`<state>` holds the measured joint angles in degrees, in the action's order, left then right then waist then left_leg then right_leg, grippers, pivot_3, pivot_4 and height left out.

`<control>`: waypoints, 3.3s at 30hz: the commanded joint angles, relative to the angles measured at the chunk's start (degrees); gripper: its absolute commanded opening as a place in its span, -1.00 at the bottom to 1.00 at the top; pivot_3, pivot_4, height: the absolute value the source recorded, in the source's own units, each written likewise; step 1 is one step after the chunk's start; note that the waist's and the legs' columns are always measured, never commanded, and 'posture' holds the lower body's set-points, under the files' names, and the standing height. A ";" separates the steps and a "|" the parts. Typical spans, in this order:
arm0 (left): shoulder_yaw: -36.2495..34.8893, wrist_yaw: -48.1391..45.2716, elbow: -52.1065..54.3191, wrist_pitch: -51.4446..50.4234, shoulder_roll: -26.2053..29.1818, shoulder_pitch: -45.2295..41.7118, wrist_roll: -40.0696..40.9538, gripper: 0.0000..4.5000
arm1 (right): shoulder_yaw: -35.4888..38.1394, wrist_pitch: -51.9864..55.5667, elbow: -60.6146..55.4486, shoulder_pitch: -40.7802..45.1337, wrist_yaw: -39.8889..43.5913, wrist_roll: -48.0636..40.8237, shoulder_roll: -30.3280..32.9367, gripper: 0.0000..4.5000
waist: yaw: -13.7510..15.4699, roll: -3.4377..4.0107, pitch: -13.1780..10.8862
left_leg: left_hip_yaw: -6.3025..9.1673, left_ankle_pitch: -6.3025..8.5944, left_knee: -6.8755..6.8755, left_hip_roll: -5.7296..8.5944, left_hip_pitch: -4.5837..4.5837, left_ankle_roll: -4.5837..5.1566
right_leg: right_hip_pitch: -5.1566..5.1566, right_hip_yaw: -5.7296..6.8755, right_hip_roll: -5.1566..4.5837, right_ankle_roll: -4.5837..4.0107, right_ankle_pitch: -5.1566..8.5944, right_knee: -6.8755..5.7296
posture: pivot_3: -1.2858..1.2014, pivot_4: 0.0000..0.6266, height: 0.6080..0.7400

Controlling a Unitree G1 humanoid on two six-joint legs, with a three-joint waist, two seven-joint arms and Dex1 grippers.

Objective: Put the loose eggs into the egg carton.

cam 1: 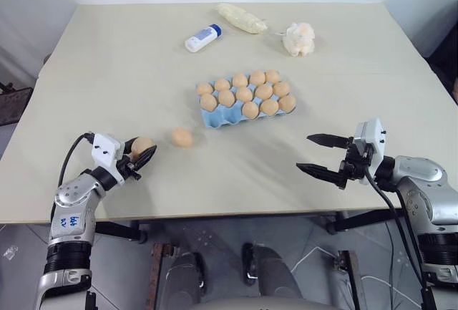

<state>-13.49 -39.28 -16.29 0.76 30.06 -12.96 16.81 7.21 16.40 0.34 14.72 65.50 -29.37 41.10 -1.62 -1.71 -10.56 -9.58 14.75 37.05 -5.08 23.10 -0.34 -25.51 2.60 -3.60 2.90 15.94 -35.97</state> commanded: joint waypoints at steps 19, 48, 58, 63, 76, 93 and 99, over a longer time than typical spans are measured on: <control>11.35 -9.64 -9.13 -9.43 -8.09 -33.19 3.44 -0.23 | 3.22 -2.78 -0.49 -1.47 -2.25 0.09 -0.08 1.00 | 0.19 -0.02 -0.01 | -0.10 -0.18 0.10 0.41 0.08 0.30 | 0.05 0.03 0.21 0.22 -0.12 -0.01 | 0.03 -0.52 1.00; 13.72 -9.53 -48.31 8.61 -19.86 -51.73 -10.74 0.99 | 10.21 -8.98 -5.20 -6.07 -2.69 -6.49 -4.16 1.00 | 0.11 -0.09 -0.05 | 0.10 -0.19 0.15 0.42 0.13 0.34 | 0.05 0.11 0.27 0.26 -0.13 -0.02 | 0.03 -0.52 1.00; 9.36 -11.44 -41.20 7.97 -16.07 -52.91 -6.84 0.99 | 10.98 -9.32 -5.94 -5.67 -2.63 -7.81 -4.07 1.00 | -0.01 -0.08 -0.05 | 0.10 -0.20 0.14 0.40 0.13 0.33 | 0.04 0.10 0.29 0.26 -0.13 -0.05 | 0.03 -0.52 1.00; 6.43 -13.92 -28.67 2.03 -9.95 -48.13 -3.15 0.99 | 10.09 -7.60 -7.81 -4.66 -3.26 -8.81 -3.96 1.00 | -0.10 -0.06 -0.06 | 0.09 -0.23 0.13 0.38 0.10 0.28 | 0.04 0.08 0.30 0.25 -0.13 -0.14 | 0.03 -0.52 1.00; 0.33 -13.58 4.66 -13.76 6.77 -18.31 1.86 0.99 | 6.30 -6.46 2.02 4.20 8.37 -7.02 0.86 1.00 | 0.36 -0.06 -0.07 | 0.14 -0.37 0.30 0.37 -0.02 0.33 | 0.05 0.04 -0.01 0.17 -0.09 -0.55 | 0.03 -0.52 1.00; -12.34 -14.30 24.93 -16.25 9.28 14.56 9.97 0.99 | 6.83 -3.40 5.20 1.61 11.69 -5.78 3.91 1.00 | -0.15 -0.03 -0.06 | 0.17 -0.24 0.11 0.19 -0.13 -0.02 | 0.02 0.06 -0.41 -0.03 0.02 -0.53 | 0.03 -0.52 1.00; -9.94 -13.48 24.67 -12.52 7.00 12.22 10.97 0.99 | 6.31 -2.72 5.87 2.72 11.24 -5.08 3.95 1.00 | 0.05 -0.03 -0.06 | 0.16 -0.26 0.09 0.32 -0.04 0.07 | 0.04 0.06 -0.61 -0.30 0.17 -0.32 | 0.03 -0.52 1.00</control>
<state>-23.97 -53.26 6.42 -13.59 37.61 1.25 26.77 12.78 13.64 6.89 16.59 76.68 -34.23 44.12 -1.57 -1.74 -10.62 -9.42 14.49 37.14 -4.73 23.09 -0.24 -25.45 2.66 -4.24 2.62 16.09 -36.22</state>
